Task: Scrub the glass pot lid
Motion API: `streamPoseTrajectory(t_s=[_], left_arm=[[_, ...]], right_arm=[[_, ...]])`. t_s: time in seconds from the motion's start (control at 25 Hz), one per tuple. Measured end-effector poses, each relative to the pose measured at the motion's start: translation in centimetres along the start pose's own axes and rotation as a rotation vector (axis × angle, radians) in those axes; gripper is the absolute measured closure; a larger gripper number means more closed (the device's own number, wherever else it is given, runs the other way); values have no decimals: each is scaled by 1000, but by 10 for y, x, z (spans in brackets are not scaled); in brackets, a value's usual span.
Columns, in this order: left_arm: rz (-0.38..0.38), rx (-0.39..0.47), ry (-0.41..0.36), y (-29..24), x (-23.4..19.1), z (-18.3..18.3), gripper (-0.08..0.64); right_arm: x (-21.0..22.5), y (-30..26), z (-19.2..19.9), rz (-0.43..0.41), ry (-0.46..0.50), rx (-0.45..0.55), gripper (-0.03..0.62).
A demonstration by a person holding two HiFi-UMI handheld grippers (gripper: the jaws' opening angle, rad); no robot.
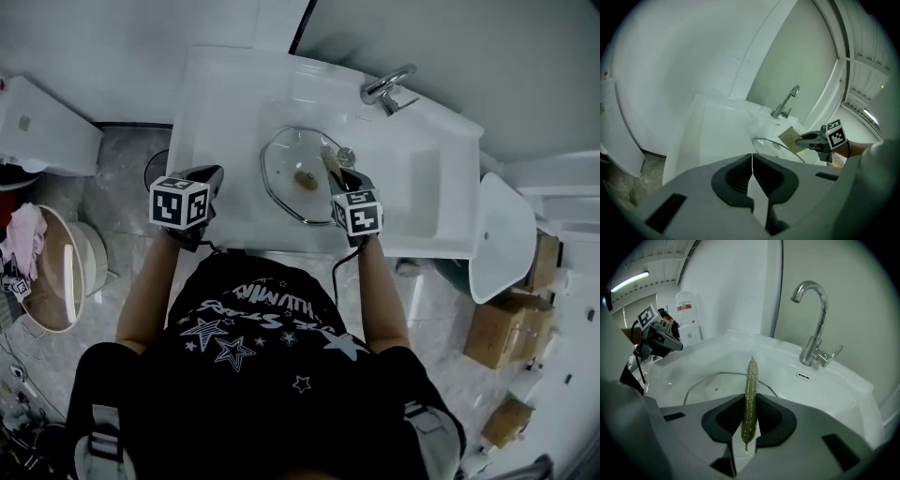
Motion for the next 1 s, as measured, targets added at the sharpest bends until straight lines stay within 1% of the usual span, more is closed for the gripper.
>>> streamPoseTrajectory(t_s=[0.24,0.36,0.48,0.56,0.68,0.84,1.0], left_arm=[[18,-15,-4,-17,-11,-10,546],[6,-28,18,-22,-11,-7,546],[-24,-34,37,-22,-7,-5,546],[-46,-35,51,-19,-4,-4,546],[-86,-47,71,-14,-2,1,546],[-127,-51,95,-10,5,6,546],[-154,-48,104,-5,16,10,546]], right_arm=[[17,-49,-11,-2,107,-120,527],[24,-66,-8,-7,169,-171,527],[32,-81,-3,-18,243,-208,526],[35,-90,-3,-31,286,-218,526],[32,-102,-1,-74,340,-226,526],[25,-114,-2,-134,388,-207,526],[23,-120,-4,-158,441,-188,526]])
Point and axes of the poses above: the fingertips, and each gripper's own axes: y backward along the fingers, x to its right, z out of its underside, the point moved 4 cm from there along y, backward along the fingers, and after that the axes turned 12 degrees about -z, right-handed, at the moved point
